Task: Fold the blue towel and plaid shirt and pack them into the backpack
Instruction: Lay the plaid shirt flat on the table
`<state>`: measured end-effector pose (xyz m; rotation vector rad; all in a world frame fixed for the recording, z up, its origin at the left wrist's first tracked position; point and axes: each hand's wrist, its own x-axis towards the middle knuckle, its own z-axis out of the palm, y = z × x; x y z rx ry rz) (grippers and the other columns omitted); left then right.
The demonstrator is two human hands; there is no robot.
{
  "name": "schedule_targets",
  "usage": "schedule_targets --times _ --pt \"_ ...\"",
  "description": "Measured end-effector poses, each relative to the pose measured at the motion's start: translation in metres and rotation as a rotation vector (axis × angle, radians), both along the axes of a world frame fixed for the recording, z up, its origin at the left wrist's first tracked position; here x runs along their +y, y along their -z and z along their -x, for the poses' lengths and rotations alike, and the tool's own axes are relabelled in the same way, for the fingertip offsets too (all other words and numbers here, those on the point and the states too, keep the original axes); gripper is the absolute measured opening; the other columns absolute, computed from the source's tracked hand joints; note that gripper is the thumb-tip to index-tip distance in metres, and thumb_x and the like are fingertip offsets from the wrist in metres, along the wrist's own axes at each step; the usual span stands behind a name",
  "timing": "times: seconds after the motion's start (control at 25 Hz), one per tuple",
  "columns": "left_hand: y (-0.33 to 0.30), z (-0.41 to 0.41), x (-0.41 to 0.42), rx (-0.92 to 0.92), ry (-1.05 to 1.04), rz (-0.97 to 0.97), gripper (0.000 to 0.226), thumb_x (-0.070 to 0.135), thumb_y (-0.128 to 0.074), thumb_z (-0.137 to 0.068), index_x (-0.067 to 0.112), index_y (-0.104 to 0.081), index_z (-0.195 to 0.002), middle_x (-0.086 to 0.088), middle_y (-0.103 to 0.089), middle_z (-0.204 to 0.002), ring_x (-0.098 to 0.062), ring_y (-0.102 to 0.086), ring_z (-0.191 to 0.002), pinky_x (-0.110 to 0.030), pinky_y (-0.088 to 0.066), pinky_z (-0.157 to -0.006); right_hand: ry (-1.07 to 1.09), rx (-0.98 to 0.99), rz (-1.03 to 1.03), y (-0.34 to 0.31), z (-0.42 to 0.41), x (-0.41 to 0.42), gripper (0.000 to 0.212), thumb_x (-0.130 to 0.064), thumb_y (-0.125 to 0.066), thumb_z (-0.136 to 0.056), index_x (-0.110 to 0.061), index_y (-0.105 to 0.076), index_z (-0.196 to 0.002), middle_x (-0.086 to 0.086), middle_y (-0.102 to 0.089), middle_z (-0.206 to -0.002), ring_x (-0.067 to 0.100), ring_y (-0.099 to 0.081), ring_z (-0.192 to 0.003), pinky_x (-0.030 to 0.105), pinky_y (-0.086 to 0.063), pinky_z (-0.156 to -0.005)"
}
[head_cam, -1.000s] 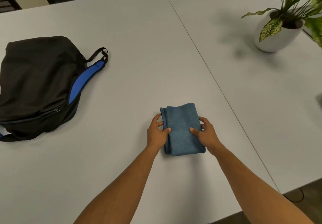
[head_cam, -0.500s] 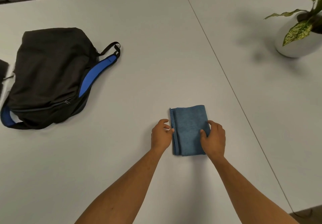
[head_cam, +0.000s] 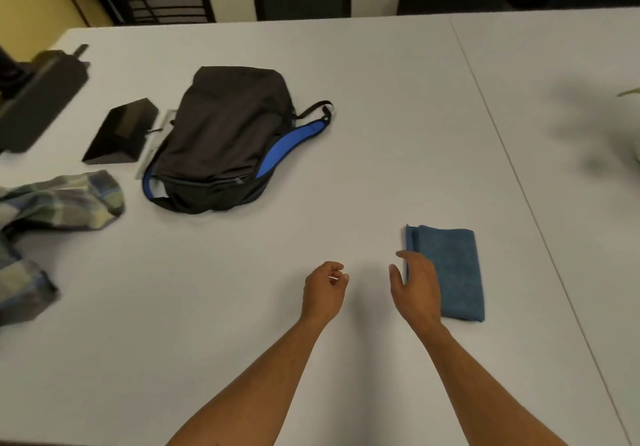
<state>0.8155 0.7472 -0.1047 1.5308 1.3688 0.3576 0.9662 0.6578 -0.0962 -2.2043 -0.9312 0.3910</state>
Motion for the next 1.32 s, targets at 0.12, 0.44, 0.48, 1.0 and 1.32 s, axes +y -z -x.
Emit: schedule_targets --times 0.12,0.44,0.48,1.0,1.32 --pt "-0.01 0.051 0.007 -0.012 -0.076 -0.014 0.019 0.021 -0.064 -0.093 0.017 -0.065 -0.112 0.005 -0.066 -0.098 -0.012 -0.065 -0.089 -0.026 -0.054 -0.083 -0.117 0.024 -0.017 -0.013 0.041 0.017 0.036 -0.031 -0.058 -0.097 -0.012 -0.06 -0.127 0.005 -0.061 -0.13 0.023 -0.052 -0.125 0.029 -0.038 -0.102" --pt "-0.034 0.196 0.031 -0.008 -0.217 -0.069 0.019 0.02 -0.064 -0.093 0.015 -0.065 -0.112 0.002 -0.066 -0.101 -0.014 -0.063 -0.094 -0.025 -0.052 -0.089 -0.304 0.066 -0.005 -0.042 0.166 0.064 0.04 -0.04 -0.054 -0.097 -0.018 -0.057 -0.131 0.003 -0.058 -0.135 0.02 -0.05 -0.128 0.028 -0.036 -0.104" --pt "-0.035 0.217 0.035 -0.008 -0.236 -0.073 0.019 0.02 -0.064 -0.093 0.015 -0.065 -0.111 0.002 -0.066 -0.1 -0.014 -0.063 -0.093 -0.024 -0.051 -0.087 -0.329 0.066 -0.006 -0.044 0.186 0.071 0.04 -0.039 -0.055 -0.097 -0.018 -0.057 -0.131 0.003 -0.058 -0.136 0.02 -0.05 -0.128 0.026 -0.035 -0.103" --pt "-0.034 0.419 0.074 0.097 -0.439 -0.126 0.025 0.023 -0.063 -0.094 0.018 -0.062 -0.119 0.003 -0.059 -0.118 -0.008 -0.052 -0.105 -0.018 -0.039 -0.087 -0.596 0.066 0.016 -0.047 0.365 0.154 0.046 -0.039 -0.056 -0.097 -0.019 -0.053 -0.137 0.001 -0.054 -0.141 0.018 -0.046 -0.132 0.023 -0.029 -0.105" --pt "-0.044 0.451 0.071 0.124 -0.626 -0.107 0.029 0.023 -0.062 -0.095 0.02 -0.059 -0.123 0.002 -0.055 -0.127 -0.013 -0.051 -0.119 -0.016 -0.038 -0.093 -0.862 0.072 0.027 -0.042 0.398 0.201 0.049 -0.038 -0.057 -0.096 -0.016 -0.052 -0.139 0.003 -0.053 -0.142 0.02 -0.046 -0.133 0.028 -0.031 -0.109"
